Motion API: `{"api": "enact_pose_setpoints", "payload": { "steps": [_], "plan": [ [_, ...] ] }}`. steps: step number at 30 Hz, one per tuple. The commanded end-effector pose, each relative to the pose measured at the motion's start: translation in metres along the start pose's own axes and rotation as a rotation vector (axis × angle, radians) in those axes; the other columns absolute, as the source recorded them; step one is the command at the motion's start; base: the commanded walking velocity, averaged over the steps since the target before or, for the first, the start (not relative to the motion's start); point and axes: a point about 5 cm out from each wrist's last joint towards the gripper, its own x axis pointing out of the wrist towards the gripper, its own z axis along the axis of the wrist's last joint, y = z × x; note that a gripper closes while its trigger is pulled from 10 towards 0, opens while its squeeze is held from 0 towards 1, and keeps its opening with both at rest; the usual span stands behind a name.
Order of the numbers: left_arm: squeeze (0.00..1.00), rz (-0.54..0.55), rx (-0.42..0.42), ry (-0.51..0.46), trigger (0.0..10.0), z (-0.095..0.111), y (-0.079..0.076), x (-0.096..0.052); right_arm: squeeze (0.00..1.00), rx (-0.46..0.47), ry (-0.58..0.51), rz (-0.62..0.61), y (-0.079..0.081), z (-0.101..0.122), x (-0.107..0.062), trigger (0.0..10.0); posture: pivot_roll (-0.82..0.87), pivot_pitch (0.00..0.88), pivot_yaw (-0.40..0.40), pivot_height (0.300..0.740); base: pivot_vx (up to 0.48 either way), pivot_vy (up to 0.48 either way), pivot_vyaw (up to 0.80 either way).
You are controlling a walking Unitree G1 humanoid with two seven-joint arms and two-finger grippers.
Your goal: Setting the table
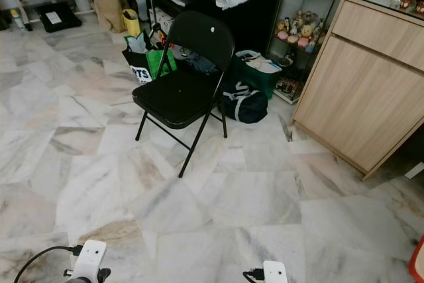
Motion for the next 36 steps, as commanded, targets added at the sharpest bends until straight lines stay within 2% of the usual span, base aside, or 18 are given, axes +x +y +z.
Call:
{"api": "enact_pose_setpoints", "payload": {
  "steps": [1,5,9,18,26,36],
  "plan": [
    [0.00,-0.008,0.010,0.011,10.0,-0.0027,-0.0017,-0.0004,0.00,-0.006,0.008,-0.006,-0.0020,-0.0023,-0.0006,10.0,0.19,0.025,-0.076,0.740,0.000,0.000,-0.68],
    [0.00,0.006,0.068,0.021,10.0,-0.0040,0.0001,-0.0006,0.00,-0.007,0.007,-0.005,-0.0011,-0.0024,-0.0005,10.0,0.18,0.035,-0.064,0.740,0.000,-0.240,-0.68],
    [0.00,0.013,0.031,0.027,10.0,-0.0063,0.0023,-0.0013,0.00,0.004,0.007,-0.004,0.0004,-0.0030,-0.0003,10.0,0.18,0.032,-0.059,0.740,0.000,-0.120,-0.68],
    [0.00,0.015,0.061,0.028,10.0,-0.0066,0.0025,-0.0013,0.00,0.005,0.011,-0.006,0.0004,-0.0037,-0.0004,10.0,0.19,0.028,-0.062,0.740,0.000,0.000,-0.68],
    [0.00,0.033,0.042,0.025,10.0,-0.0077,0.0013,-0.0015,0.00,-0.006,0.008,-0.005,-0.0005,-0.0030,-0.0005,10.0,0.18,0.017,-0.068,0.740,0.000,0.000,-0.68],
    [0.00,0.030,0.058,0.030,10.0,-0.0088,0.0024,-0.0018,0.00,-0.001,0.008,-0.003,0.0009,-0.0035,-0.0004,10.0,0.18,0.000,-0.057,0.740,0.000,0.000,-0.68]
  ]
}}
